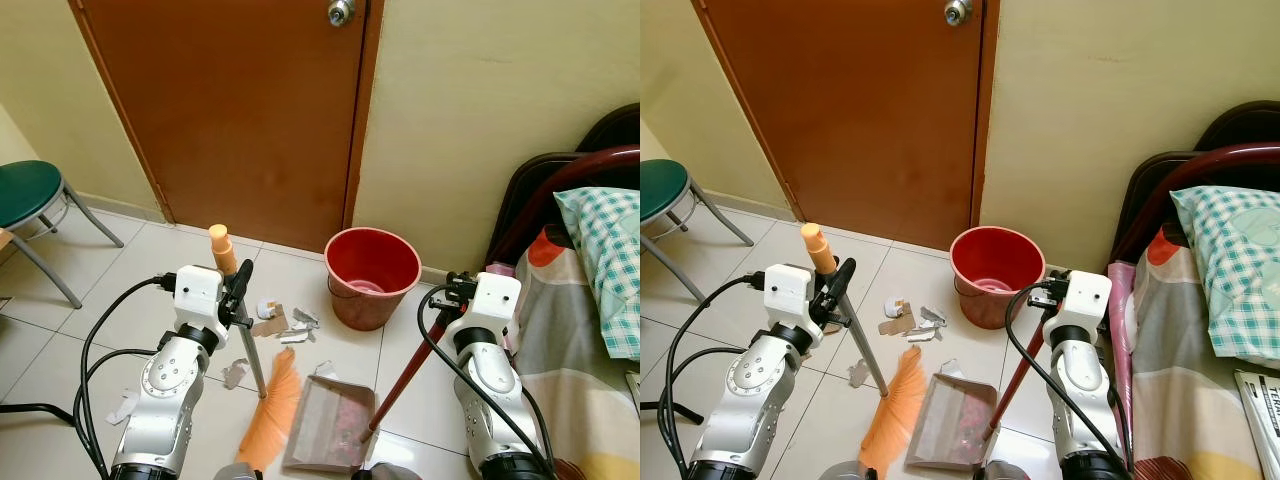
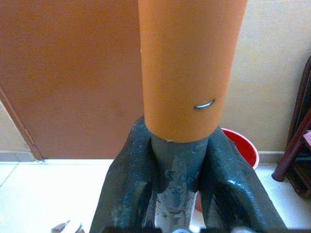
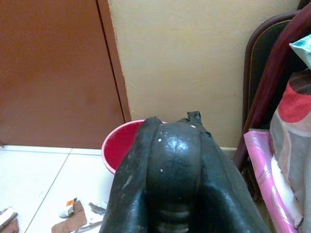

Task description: Sweep floor

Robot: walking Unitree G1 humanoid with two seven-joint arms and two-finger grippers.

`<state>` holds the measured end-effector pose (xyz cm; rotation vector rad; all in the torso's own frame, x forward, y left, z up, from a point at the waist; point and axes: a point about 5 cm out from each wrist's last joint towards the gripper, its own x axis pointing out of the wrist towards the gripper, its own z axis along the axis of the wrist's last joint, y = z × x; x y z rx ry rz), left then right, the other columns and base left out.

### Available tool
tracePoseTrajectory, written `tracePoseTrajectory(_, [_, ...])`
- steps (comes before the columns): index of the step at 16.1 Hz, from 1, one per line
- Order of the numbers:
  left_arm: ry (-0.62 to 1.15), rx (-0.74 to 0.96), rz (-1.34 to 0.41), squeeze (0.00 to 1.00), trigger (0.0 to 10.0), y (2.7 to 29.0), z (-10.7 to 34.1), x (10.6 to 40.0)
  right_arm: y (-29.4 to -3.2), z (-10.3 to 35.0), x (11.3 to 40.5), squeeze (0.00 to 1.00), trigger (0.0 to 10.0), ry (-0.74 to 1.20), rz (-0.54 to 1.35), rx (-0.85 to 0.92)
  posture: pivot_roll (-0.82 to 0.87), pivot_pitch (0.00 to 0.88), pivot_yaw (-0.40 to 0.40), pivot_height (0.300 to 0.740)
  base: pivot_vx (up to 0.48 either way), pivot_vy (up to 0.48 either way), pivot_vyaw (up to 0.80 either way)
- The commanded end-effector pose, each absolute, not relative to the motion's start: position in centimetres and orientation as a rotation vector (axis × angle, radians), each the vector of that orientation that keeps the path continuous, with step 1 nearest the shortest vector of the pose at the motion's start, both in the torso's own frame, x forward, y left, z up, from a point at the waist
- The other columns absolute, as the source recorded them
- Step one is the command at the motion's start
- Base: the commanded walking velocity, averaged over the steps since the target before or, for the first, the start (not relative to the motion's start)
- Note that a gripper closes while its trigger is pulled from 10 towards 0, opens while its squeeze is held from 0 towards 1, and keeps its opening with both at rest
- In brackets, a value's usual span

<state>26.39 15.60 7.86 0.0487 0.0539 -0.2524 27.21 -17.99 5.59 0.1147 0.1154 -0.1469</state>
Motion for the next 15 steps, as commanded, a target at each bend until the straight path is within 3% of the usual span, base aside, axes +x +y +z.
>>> tracePoseTrajectory(1, [0.053, 0.083, -0.255, 0.00, 10.0, 15.9, 8.1, 26.5, -18.1, 6.8, 27.6, 0.00, 10.0, 0.063, -0.149, 0.123, -0.05, 0.000, 0.015, 0.740, 0.000, 0.000, 0.00])
tracePoseTrajectory(15, [0.016, 0.131, -0.276, 0.00, 10.0, 15.3, 9.1, 28.4, -21.2, 8.7, 28.7, 0.00, 10.0, 0.036, -0.268, -0.024, -0.07, 0.041, 0.013, 0.740, 0.000, 0.000, 0.00])
